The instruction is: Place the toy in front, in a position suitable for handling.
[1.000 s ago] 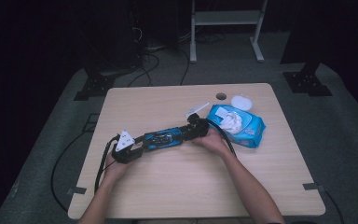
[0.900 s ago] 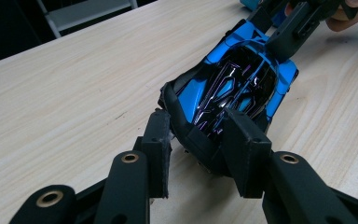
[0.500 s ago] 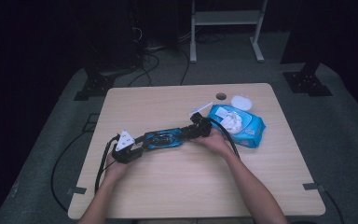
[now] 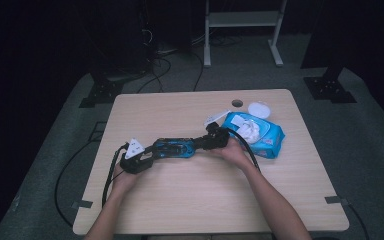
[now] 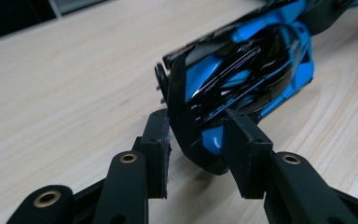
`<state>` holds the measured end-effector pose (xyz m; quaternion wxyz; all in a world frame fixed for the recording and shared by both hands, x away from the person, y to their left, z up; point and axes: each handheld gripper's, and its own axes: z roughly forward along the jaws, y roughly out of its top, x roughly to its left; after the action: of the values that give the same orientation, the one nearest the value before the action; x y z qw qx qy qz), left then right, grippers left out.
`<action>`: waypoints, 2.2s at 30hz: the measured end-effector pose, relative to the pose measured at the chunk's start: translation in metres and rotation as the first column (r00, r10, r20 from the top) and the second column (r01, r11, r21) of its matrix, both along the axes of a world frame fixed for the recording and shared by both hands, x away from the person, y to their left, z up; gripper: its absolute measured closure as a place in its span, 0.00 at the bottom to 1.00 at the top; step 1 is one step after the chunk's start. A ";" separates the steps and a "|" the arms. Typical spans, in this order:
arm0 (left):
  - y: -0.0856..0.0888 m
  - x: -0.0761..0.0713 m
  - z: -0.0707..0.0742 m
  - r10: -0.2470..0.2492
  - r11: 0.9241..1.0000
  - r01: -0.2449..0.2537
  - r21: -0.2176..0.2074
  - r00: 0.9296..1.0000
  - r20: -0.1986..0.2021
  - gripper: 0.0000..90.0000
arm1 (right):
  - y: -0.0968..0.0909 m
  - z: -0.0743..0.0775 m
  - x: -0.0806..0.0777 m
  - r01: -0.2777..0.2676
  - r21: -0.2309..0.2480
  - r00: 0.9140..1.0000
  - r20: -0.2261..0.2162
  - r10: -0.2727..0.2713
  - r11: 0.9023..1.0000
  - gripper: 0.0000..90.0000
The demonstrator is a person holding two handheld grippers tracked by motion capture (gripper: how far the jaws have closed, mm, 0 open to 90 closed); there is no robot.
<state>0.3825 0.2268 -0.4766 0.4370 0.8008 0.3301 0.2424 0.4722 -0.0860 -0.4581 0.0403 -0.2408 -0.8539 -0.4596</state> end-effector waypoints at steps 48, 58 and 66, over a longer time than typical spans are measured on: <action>-0.084 -0.090 0.046 -0.172 0.985 0.172 0.021 0.985 -0.005 0.75 | -0.100 0.042 -0.132 0.070 0.079 0.997 -0.042 -0.067 0.994 0.79; -0.099 -0.107 0.029 -0.234 0.970 0.238 0.056 0.969 -0.075 0.74 | -0.119 0.016 -0.157 0.063 0.078 0.991 -0.126 -0.052 0.995 0.79; -0.097 -0.101 0.016 -0.241 0.965 0.252 0.075 0.961 -0.132 0.74 | -0.115 -0.002 -0.152 0.045 0.054 0.986 -0.165 -0.035 0.998 0.80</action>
<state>0.2812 0.1301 -0.4604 0.4060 0.8680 0.2424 0.1514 0.3199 -0.2009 -0.4602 0.1082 -0.2937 -0.8292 -0.4631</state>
